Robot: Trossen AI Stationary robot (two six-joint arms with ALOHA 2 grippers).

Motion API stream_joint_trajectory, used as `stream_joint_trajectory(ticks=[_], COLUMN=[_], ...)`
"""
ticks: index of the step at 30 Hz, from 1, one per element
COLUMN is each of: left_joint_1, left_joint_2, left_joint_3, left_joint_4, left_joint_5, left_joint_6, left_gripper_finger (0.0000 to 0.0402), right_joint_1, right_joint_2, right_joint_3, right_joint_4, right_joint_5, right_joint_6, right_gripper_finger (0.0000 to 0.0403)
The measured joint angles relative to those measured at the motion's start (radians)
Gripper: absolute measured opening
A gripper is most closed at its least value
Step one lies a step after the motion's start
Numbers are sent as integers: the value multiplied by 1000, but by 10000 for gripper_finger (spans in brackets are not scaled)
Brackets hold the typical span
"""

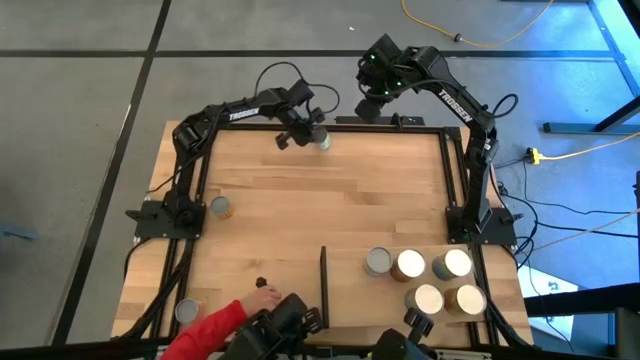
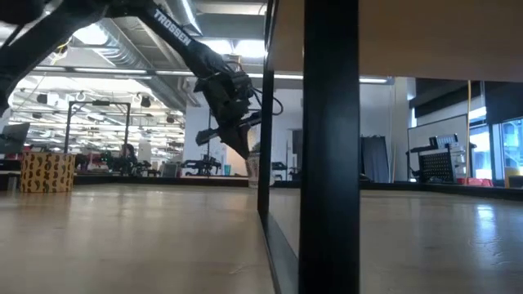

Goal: Pick and place cans onto a shelf
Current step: Put the canned mixed vegetables on the shelf

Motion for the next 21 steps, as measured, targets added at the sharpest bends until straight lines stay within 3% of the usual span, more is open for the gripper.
stream_joint_trajectory(ticks=[11,21], left_joint_1=[-46,-99], left_joint_2=[-123,-272], left_joint_3=[-1,-1], left_joint_4=[-92,-181], left_joint_5=[-118,-108], left_joint_6=[-81,-218], left_gripper_finger=[1,0], right_joint_1=[0,2], right_joint_2=[0,-93], right_joint_3=[0,0], right_joint_4=[2,5], right_joint_5=[-2,-7], right_joint_6=[-27,-71], right_gripper_finger=[20,20])
